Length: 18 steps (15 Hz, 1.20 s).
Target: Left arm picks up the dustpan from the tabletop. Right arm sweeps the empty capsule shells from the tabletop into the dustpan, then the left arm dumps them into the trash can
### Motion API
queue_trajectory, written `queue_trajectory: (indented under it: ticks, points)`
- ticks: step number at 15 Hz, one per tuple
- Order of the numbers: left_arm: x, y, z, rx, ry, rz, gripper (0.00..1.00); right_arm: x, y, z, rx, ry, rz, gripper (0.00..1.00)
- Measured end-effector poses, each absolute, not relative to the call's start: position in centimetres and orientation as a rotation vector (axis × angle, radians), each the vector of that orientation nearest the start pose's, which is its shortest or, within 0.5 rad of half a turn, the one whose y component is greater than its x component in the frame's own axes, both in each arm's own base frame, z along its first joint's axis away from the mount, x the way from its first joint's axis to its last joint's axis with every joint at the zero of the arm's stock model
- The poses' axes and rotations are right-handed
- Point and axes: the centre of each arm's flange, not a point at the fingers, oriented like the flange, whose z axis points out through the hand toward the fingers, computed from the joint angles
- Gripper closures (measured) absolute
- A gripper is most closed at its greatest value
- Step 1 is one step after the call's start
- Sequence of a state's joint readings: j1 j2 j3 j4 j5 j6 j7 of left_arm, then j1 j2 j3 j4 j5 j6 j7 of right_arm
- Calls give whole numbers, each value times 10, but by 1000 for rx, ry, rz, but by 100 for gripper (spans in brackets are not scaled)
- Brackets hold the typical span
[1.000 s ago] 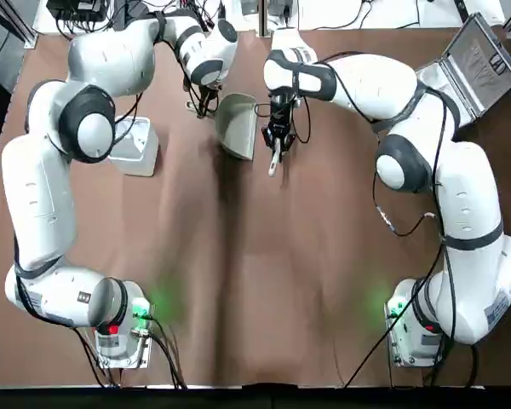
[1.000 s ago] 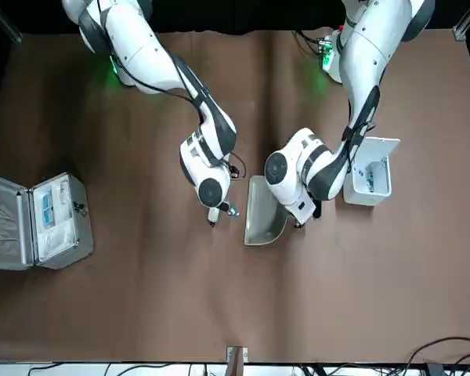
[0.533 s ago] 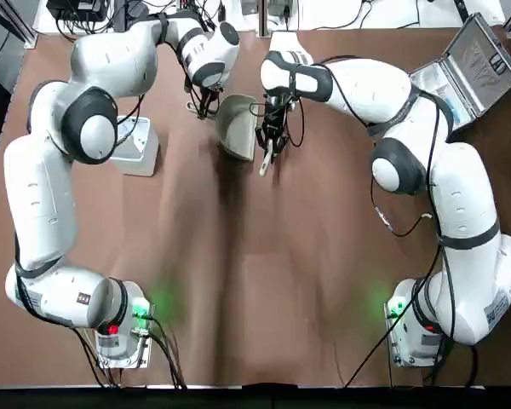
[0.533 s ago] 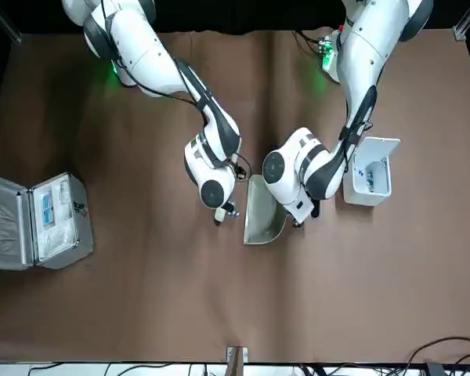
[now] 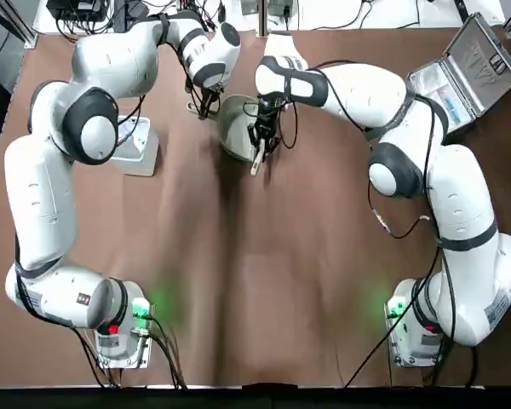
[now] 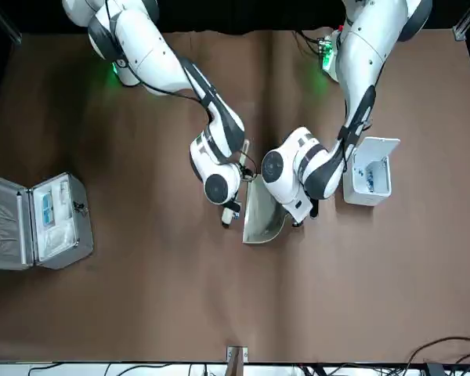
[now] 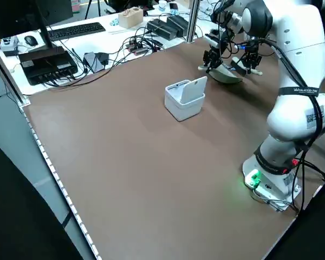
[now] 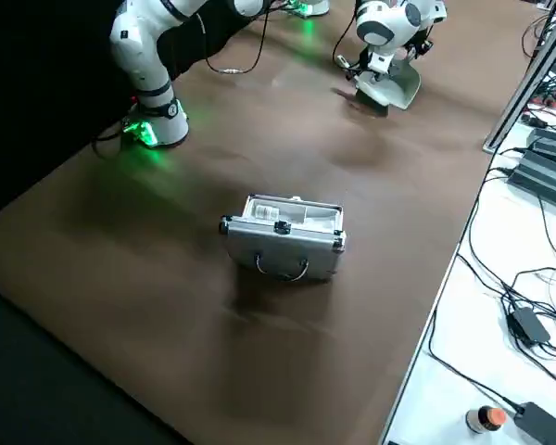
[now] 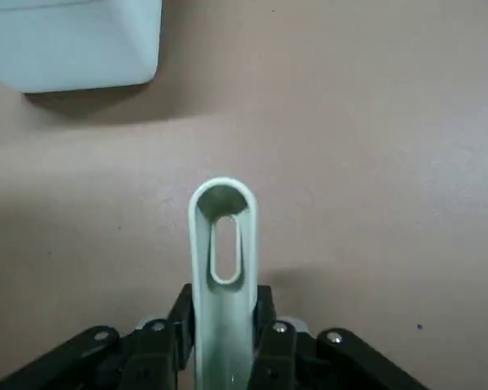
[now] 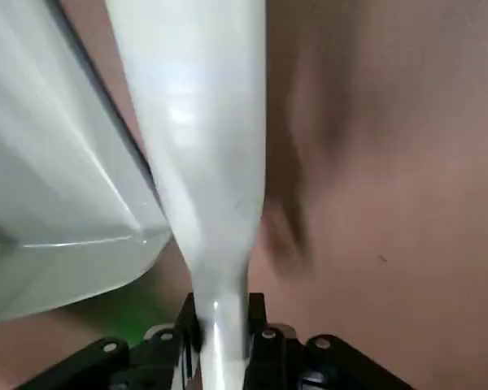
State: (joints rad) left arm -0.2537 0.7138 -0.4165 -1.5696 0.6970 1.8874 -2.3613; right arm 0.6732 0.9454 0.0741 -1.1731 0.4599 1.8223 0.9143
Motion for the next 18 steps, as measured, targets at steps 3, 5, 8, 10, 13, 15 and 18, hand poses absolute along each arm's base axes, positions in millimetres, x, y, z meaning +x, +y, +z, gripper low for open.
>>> queue_trajectory:
  ticks: [3, 5, 8, 10, 13, 15, 18]
  points:
    - [573, -347, 230, -2123, -1805, -455, 67, 518, 524, 203, -2858, 526, 803, 74]
    - [573, -347, 230, -2123, -1805, -456, 67, 516, 530, 204, -2855, 519, 783, 74]
    - [573, -347, 230, -2123, -1805, -456, 67, 512, 537, 206, -2849, 507, 756, 74]
    - [573, -347, 230, -2123, -1805, -456, 67, 509, 544, 208, -2844, 497, 734, 74]
    - [573, -347, 230, -2123, -1806, -456, 67, 501, 557, 210, -2838, 475, 693, 74]
    - [574, -348, 230, -2123, -1806, -456, 67, 498, 562, 210, -2836, 466, 682, 74]
    - [574, -348, 230, -2123, -1806, -457, 67, 499, 562, 212, -2835, 466, 675, 74]
